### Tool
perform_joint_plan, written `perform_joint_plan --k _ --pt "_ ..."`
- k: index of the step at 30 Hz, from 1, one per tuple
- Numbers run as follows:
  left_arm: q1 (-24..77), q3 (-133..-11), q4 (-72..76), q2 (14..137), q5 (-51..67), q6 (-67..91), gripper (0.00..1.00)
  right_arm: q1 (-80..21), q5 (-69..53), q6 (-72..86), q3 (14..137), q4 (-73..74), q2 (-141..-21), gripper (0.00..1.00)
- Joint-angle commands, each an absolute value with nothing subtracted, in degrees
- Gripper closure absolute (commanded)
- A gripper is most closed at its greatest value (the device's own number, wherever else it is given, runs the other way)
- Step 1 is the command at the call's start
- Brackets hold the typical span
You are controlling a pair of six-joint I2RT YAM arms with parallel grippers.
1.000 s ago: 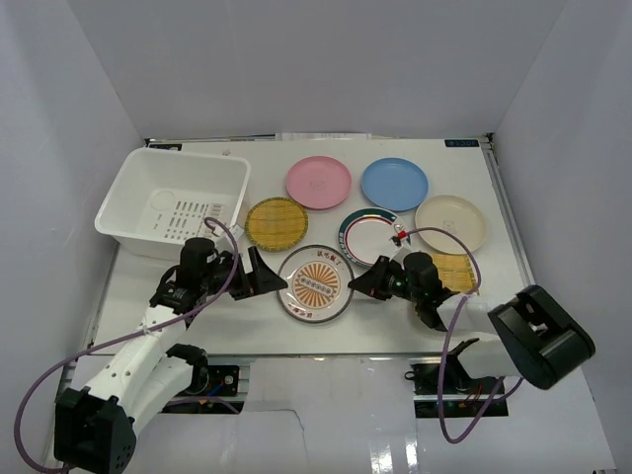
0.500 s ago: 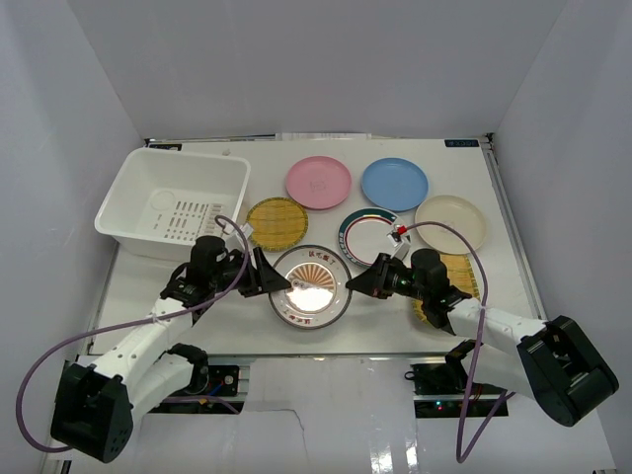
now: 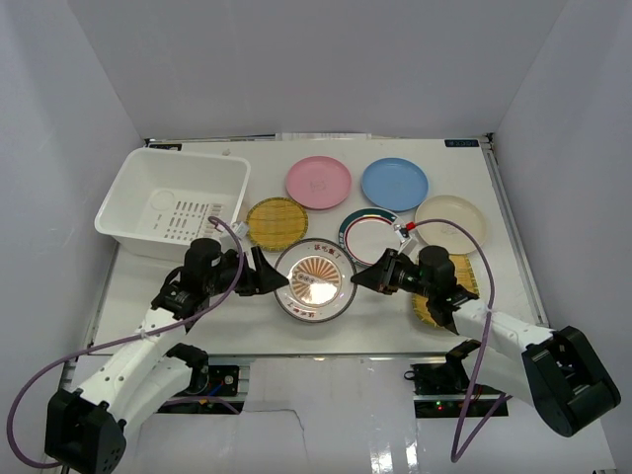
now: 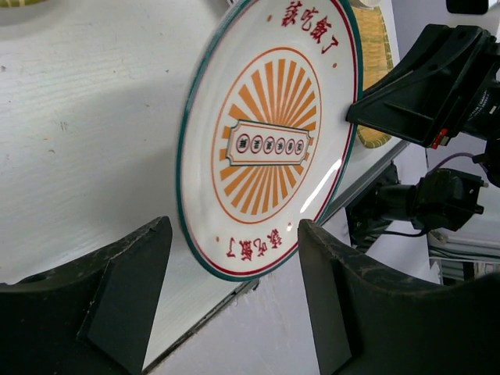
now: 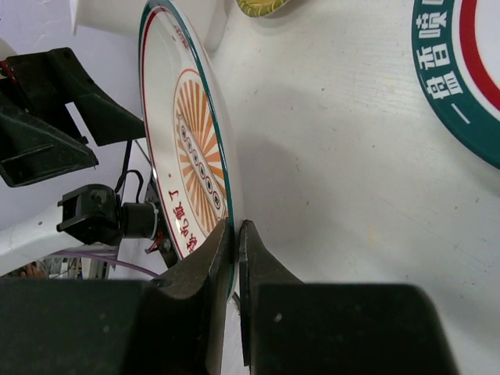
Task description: Place the plates into the plastic bin on the countertop
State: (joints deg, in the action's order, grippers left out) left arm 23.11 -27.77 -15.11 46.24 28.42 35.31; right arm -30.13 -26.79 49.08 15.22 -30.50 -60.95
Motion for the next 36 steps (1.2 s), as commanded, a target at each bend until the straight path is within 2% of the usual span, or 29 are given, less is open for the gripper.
perform_joint_plan --k 1,6,9,10,13,14,16,17,18,21,25,29,32,33,35,36 --pt "23.38 -29.27 -17.93 44.56 24.61 33.57 0.24 -29.44 -30.49 50.28 18.19 -34.46 -58.54 0.92" --pt "23.38 -29.18 -16.80 47.98 24.70 33.57 0.28 -29.36 -31.20 50.10 18.90 -33.75 -57.57 0.92" --pt "23.55 -28.92 -13.82 49.39 26.98 34.10 0.34 -29.36 -32.43 50.19 19.25 -33.66 -58.09 0.92" --pt "23.55 -28.92 -13.02 49.74 28.03 34.36 0.44 -29.27 -32.78 50.19 19.51 -33.58 -58.36 0.92" --pt "23.73 -29.35 -10.81 50.54 28.30 35.06 0.64 -29.36 -33.57 50.45 19.77 -33.66 -59.06 0.92" --pt "23.73 -29.53 -10.55 50.62 28.04 35.24 0.78 -29.36 -33.66 50.45 19.78 -33.49 -59.24 0.91" --pt "23.82 -30.93 -9.93 50.71 27.43 35.94 0.93 -29.27 -33.31 50.27 19.95 -32.53 -58.98 0.82" --pt "23.73 -31.72 -9.67 50.71 27.16 36.03 0.97 -29.09 -33.14 50.19 20.04 -32.00 -58.89 0.75" --pt "23.73 -32.77 -9.41 50.97 26.72 36.12 1.00 -29.00 -32.87 49.84 20.21 -31.21 -58.80 0.59" --pt "23.73 -38.92 -9.49 52.82 24.71 36.12 1.00 -28.04 -30.86 48.17 21.09 -26.82 -57.49 0.41" --pt "23.64 -52.33 -11.15 57.29 20.14 36.12 1.00 -26.72 -27.78 45.89 21.36 -21.37 -53.45 0.27" --pt "22.94 -63.42 -15.64 61.17 10.48 34.81 1.00 -25.93 -22.69 42.02 21.71 -14.69 -49.05 0.26" --pt "19.70 -69.58 -20.02 62.75 1.43 33.75 1.00 -25.58 -18.47 40.70 20.66 -11.61 -47.20 0.29" --pt "15.95 -70.39 -20.56 63.36 0.88 33.66 1.00 -25.49 -17.06 40.69 19.52 -11.43 -46.85 0.33" --pt "10.75 -71.10 -21.96 63.98 -1.41 34.36 1.00 -25.58 -16.00 40.78 18.46 -11.51 -47.02 0.35" --pt "4.89 -70.67 -22.15 64.07 -1.49 35.41 1.00 -25.58 -15.47 40.61 17.76 -11.43 -47.37 0.38"
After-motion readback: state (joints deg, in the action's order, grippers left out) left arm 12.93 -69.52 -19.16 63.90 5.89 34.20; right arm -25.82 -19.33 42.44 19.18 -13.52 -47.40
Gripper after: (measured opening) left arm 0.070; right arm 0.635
